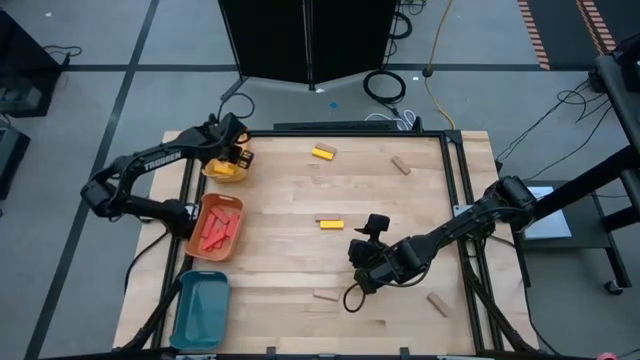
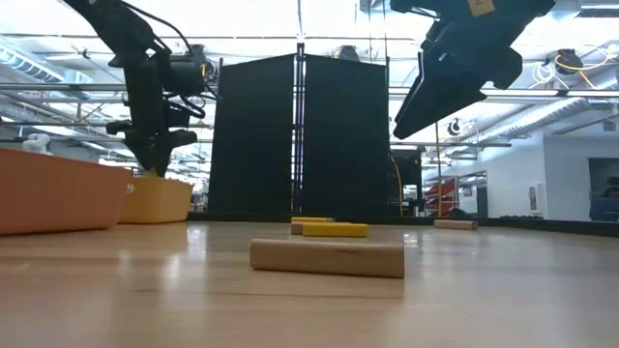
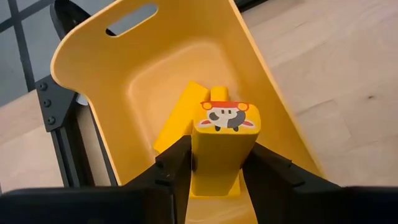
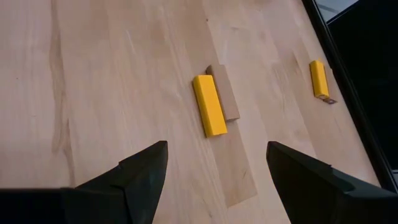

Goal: Sort blocks
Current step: Put the bottom yellow block in the yellow bin, then put the center yellow block in the yellow bin

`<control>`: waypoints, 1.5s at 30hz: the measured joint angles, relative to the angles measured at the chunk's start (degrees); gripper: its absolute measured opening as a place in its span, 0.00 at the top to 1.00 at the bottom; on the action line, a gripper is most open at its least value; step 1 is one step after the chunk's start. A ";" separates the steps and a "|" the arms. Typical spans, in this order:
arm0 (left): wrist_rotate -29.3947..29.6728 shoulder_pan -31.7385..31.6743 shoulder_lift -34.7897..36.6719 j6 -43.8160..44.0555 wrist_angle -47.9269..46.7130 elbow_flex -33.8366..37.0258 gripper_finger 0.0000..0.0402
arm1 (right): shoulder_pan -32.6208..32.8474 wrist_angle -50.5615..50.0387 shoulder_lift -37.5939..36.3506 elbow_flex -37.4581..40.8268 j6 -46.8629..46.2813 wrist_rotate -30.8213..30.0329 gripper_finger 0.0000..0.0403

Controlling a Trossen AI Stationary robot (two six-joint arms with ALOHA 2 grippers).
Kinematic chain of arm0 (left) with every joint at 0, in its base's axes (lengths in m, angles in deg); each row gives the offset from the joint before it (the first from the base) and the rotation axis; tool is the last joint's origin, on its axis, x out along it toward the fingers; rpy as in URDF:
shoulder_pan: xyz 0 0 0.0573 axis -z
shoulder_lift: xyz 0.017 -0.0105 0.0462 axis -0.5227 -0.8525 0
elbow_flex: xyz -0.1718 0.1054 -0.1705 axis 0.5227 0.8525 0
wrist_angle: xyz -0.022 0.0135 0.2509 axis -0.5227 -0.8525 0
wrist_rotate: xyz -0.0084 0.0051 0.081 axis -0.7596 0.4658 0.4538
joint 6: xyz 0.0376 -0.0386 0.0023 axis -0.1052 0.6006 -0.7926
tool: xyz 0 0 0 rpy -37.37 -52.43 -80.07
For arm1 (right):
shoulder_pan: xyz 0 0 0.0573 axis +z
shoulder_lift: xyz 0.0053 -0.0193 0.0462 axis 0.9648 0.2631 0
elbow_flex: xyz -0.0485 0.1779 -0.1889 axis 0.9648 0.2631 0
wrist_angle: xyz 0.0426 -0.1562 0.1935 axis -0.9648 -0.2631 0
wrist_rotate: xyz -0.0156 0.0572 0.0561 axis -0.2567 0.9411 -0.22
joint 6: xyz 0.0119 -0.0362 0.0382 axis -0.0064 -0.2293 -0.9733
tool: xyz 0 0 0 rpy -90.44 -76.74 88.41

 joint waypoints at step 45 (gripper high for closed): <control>-23.03 40.85 10.91 -9.01 102.12 34.82 0.42 | -26.50 51.81 -0.13 27.43 18.03 33.72 0.39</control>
